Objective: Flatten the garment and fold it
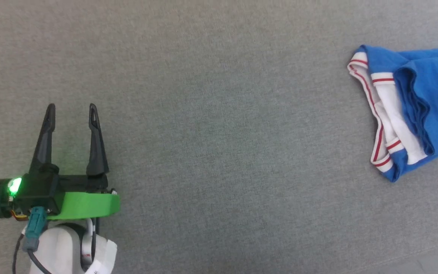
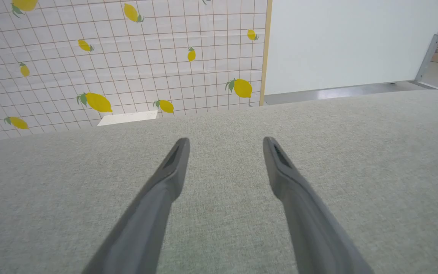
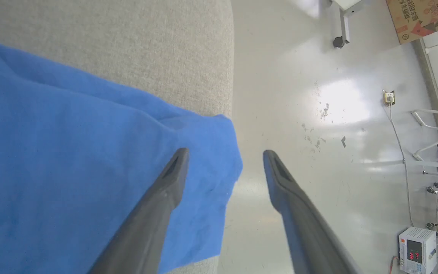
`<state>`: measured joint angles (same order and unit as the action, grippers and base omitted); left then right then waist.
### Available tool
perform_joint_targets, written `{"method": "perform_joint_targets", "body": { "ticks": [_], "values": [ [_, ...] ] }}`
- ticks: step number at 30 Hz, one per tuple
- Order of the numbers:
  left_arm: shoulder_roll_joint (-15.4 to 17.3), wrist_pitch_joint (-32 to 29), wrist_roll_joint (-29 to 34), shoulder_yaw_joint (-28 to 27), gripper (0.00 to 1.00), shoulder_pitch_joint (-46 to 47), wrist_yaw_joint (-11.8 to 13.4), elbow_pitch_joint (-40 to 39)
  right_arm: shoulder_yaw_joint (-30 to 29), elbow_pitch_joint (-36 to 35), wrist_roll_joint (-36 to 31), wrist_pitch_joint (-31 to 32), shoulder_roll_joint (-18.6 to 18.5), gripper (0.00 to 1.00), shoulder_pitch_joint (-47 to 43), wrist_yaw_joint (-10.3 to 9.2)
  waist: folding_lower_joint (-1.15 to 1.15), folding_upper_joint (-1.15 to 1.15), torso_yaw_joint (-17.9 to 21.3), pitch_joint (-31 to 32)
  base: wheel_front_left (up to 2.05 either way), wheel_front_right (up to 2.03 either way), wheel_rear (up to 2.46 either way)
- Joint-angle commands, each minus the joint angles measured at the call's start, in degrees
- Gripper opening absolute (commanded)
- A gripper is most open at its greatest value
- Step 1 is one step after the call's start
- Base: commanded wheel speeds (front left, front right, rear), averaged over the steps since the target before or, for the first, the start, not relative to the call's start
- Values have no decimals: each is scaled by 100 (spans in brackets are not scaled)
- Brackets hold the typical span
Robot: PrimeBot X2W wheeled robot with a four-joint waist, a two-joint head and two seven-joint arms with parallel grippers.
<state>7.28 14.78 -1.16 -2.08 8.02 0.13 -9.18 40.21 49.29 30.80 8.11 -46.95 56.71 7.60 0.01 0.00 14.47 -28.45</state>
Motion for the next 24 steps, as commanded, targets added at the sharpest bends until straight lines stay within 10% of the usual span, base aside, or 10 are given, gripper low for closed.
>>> {"method": "perform_joint_targets", "body": {
  "ticks": [1,13,24],
  "values": [
    [-29,22,-8,-10,100,-84,41,42,-92,38,-132,-237,0,100,78,-11,-1,0,-91,487,0,0,0],
    [-225,22,-61,-83,100,-543,156,311,-1532,-285,-1130,-2196,671,100,-133,-11,-1,0,-474,1442,0,0,0],
    [-322,22,-108,-99,100,-655,130,484,-3263,-2620,-2041,-2309,1931,100,-1631,-11,-1,0,-923,1918,0,0,0]
  ]
}}
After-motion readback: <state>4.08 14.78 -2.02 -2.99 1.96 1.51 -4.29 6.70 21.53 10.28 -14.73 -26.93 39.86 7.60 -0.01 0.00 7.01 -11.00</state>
